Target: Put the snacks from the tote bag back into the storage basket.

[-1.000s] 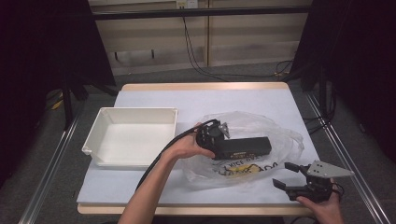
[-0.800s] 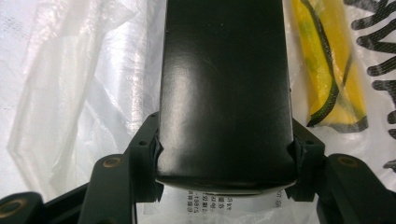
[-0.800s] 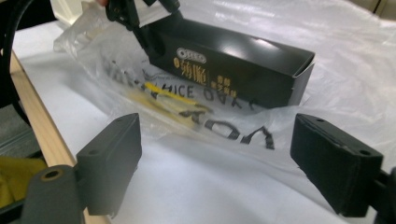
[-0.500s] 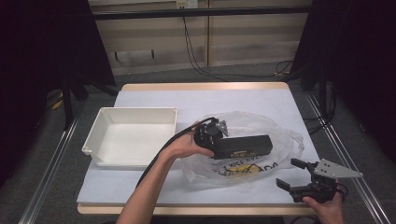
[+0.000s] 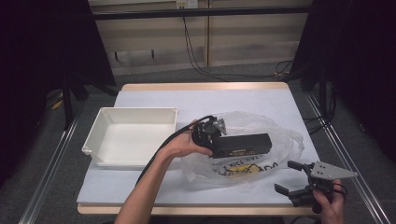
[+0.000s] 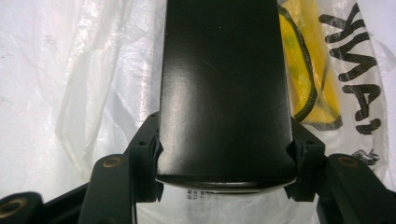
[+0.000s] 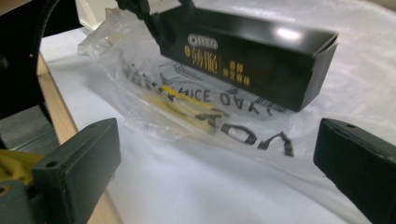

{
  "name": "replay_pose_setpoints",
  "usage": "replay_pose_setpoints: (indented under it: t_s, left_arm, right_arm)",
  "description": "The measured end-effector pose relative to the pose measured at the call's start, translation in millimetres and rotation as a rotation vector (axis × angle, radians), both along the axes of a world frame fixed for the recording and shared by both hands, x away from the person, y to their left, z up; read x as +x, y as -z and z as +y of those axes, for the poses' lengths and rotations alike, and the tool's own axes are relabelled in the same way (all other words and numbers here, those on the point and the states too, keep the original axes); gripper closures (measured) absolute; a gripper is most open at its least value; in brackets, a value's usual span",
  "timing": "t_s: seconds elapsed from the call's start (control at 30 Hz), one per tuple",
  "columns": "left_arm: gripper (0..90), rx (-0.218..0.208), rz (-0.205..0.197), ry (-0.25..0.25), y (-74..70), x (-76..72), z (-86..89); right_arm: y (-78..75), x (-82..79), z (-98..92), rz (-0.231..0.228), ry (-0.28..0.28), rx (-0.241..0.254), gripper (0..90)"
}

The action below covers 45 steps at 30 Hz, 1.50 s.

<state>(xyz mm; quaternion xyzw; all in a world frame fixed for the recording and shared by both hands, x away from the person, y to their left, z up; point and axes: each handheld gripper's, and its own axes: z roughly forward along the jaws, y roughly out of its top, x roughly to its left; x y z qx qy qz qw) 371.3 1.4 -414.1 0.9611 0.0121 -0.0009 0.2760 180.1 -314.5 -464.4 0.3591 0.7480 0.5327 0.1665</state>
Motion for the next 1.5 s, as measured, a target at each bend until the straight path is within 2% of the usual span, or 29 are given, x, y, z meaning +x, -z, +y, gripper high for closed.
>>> replay_pose_setpoints:
  t_s: [0.1, 0.17, 0.27, 0.5, 0.57, 0.77, 1.0, 1.5]
  left_arm:
    - [43.0, -0.007, 0.001, 0.006, -4.3, -1.2, 1.3]
    - [43.0, -0.008, -0.001, 0.01, -6.1, -2.3, 1.2]
    - [43.0, -0.006, -0.004, 0.019, -9.4, -3.8, 1.6]
    - [43.0, -0.003, -0.006, 0.026, -17.7, -6.4, 5.0]
    - [43.0, -0.021, 0.005, 0.02, -19.5, -6.3, 6.4]
    - [43.3, -0.044, 0.008, 0.022, -25.6, -7.4, 11.1]
    - [43.4, -0.075, 0.008, 0.022, -37.0, -8.8, 20.6]
    - [43.3, -0.095, -0.005, 0.026, -53.1, -13.2, 39.7]
  right_arm:
    - [-0.4, -1.2, -1.5, -0.032, 0.039, 0.008, 0.0]
    - [-1.1, -2.0, -1.9, -0.038, 0.056, 0.027, 0.0]
    - [1.3, -2.0, -1.9, -0.071, 0.061, 0.005, 0.0]
    - [3.6, -2.7, 0.2, -0.111, 0.104, 0.017, 0.0]
    - [4.4, -2.8, 0.8, -0.13, 0.11, 0.014, 0.0]
    - [5.8, -2.4, 0.5, -0.146, 0.117, 0.012, 0.0]
    - [6.7, -1.6, 0.9, -0.142, 0.12, 0.017, 0.0]
    - [7.4, -1.2, 1.9, -0.147, 0.124, 0.014, 0.0]
